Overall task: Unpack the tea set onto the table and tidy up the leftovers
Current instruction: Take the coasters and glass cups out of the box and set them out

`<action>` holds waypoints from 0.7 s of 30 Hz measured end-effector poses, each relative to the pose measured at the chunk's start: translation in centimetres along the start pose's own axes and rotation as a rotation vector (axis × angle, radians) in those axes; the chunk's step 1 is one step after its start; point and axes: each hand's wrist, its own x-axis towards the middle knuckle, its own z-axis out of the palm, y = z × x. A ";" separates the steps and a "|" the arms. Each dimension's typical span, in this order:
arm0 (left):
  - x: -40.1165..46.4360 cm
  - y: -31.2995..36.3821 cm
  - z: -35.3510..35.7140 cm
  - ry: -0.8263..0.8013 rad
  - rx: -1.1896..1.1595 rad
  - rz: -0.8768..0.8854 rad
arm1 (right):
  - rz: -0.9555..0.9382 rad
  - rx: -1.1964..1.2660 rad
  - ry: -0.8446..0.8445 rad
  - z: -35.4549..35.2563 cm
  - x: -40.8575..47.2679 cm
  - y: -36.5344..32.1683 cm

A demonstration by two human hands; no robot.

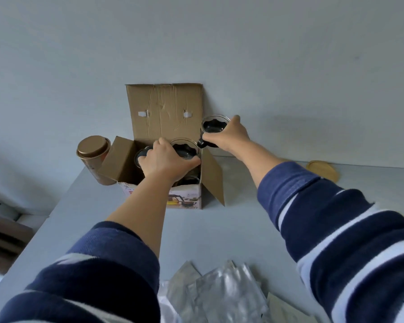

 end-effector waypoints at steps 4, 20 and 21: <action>-1.0 4.1 0.1 0.026 -0.144 0.082 | 0.029 0.018 0.120 -4.6 -0.1 4.2; -1.9 20.5 17.0 -0.279 -0.487 0.134 | 0.358 -0.041 0.276 -15.9 3.7 28.2; -1.7 21.2 18.0 -0.285 -0.493 0.134 | 0.353 -0.040 0.278 -16.0 4.3 29.0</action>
